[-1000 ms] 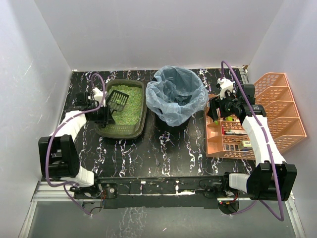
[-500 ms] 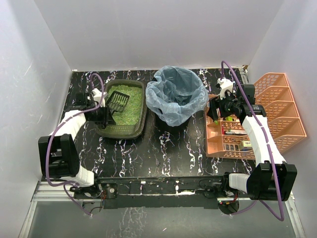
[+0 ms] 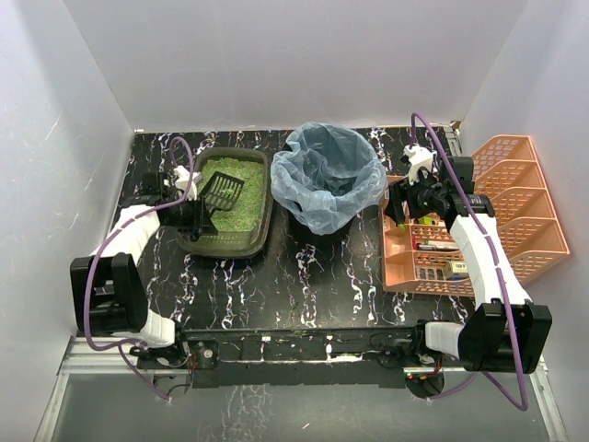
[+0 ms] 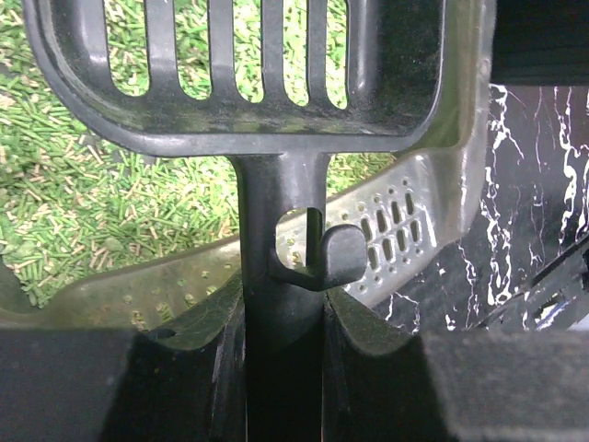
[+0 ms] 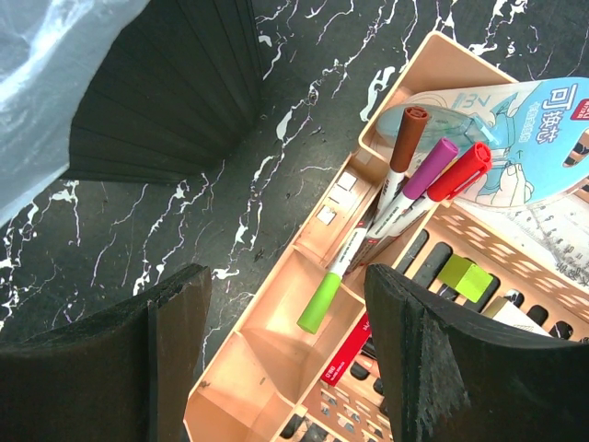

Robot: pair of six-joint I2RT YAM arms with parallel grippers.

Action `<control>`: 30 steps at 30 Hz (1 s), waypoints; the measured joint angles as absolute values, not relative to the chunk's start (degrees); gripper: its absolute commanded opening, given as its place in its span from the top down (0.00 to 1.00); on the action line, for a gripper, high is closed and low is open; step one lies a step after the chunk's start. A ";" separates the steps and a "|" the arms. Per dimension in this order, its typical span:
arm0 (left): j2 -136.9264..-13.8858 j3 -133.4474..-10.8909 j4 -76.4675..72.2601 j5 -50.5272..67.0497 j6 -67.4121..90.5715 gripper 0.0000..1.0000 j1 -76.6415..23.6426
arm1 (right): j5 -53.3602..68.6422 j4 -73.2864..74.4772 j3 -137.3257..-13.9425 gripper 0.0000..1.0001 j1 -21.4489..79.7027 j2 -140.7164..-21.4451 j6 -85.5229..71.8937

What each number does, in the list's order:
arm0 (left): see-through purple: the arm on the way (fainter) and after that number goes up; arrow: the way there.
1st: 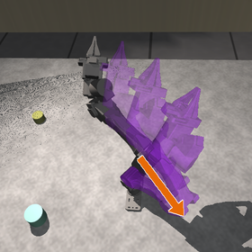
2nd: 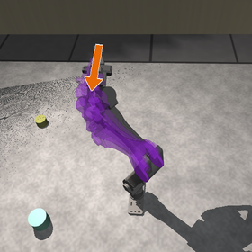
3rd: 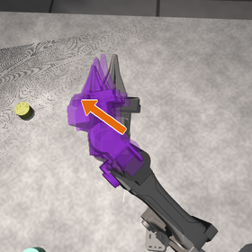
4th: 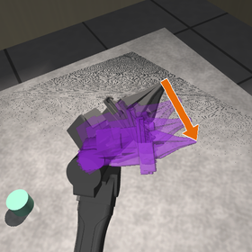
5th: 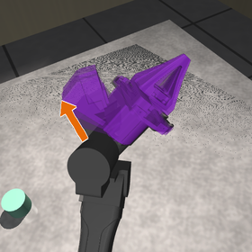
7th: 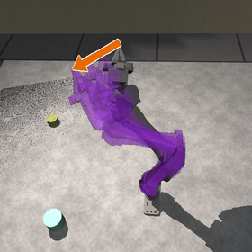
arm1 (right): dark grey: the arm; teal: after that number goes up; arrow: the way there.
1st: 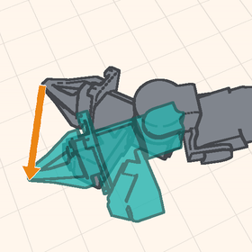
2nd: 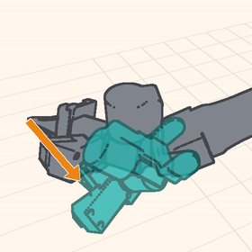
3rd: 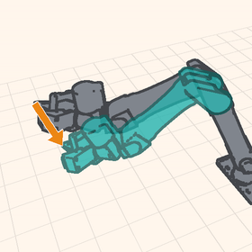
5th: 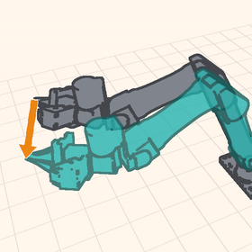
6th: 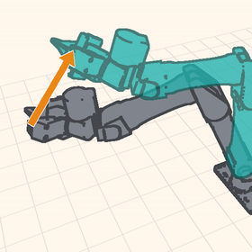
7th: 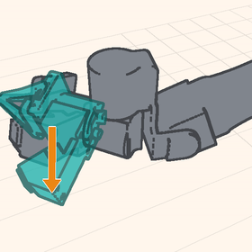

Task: Clean the litter box

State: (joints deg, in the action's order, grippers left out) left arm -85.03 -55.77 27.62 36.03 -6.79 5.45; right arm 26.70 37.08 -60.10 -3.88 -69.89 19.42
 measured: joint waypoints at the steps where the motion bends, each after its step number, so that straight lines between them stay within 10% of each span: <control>1: -84.40 -55.66 28.18 35.92 -6.85 1.00 4.80 | 26.72 37.08 -60.10 0.27 -3.88 -69.89 19.42; 30: -82.70 -55.83 30.37 34.76 -3.86 1.00 6.17 | 26.89 37.10 -60.10 0.27 -3.88 -69.80 19.40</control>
State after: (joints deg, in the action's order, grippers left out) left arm -82.70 -55.83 30.37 34.76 -3.86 6.17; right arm 26.89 37.10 -60.10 -3.88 -69.80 19.40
